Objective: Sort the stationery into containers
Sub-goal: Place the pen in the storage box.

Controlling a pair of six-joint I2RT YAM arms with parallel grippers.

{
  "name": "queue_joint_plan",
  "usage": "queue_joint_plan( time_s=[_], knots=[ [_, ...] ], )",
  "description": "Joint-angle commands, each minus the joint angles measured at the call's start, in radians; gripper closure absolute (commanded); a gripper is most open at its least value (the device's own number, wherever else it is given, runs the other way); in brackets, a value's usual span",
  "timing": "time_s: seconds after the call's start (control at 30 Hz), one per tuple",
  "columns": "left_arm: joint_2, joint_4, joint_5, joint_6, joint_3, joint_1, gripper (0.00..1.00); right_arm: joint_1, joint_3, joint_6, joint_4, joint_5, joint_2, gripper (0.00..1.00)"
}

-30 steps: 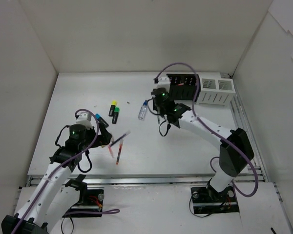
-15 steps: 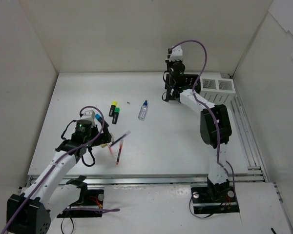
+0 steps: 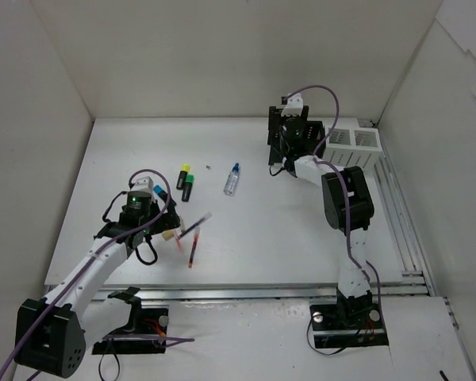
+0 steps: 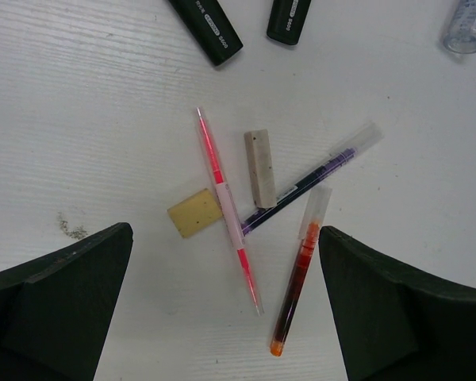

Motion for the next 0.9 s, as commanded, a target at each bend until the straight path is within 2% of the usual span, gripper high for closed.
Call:
queue_joint_plan(
  time_s=[0.0, 0.1, 0.13, 0.17, 0.27, 0.43, 0.57, 0.7, 0.87],
  knots=[
    [-0.003, 0.063, -0.020, -0.031, 0.033, 0.014, 0.01, 0.029, -0.045, 0.000, 0.154, -0.006, -0.188, 0.23],
    [0.002, 0.067, -0.022, -0.037, 0.032, 0.014, 0.01, 0.078, -0.080, -0.073, 0.152, 0.022, -0.256, 0.10],
    [0.011, 0.075, -0.022, -0.037, 0.030, 0.014, 0.01, 0.085, -0.092, -0.101, 0.152, 0.039, -0.306, 0.03],
    [0.017, 0.081, -0.022, -0.040, 0.030, 0.024, 0.01, 0.110, -0.118, -0.110, 0.151, 0.049, -0.329, 0.02],
    [0.071, 0.086, -0.060, -0.082, 0.047, 0.035, 0.01, 0.159, -0.218, -0.129, 0.149, 0.121, -0.450, 0.02],
    [0.193, 0.061, -0.074, -0.195, 0.104, 0.087, 0.14, 0.246, -0.425, -0.117, 0.141, 0.270, -0.650, 0.02],
    [0.232, 0.095, -0.066, -0.224, 0.133, 0.087, 0.16, 0.318, -0.606, -0.083, 0.112, 0.401, -0.759, 0.02],
    [0.282, 0.077, -0.084, -0.247, 0.177, 0.087, 0.21, 0.365, -0.689, -0.015, 0.010, 0.569, -0.863, 0.02],
    [0.361, 0.055, -0.115, -0.279, 0.213, 0.057, 0.35, 0.392, -0.752, 0.011, -0.101, 0.698, -0.961, 0.02]
  ],
)
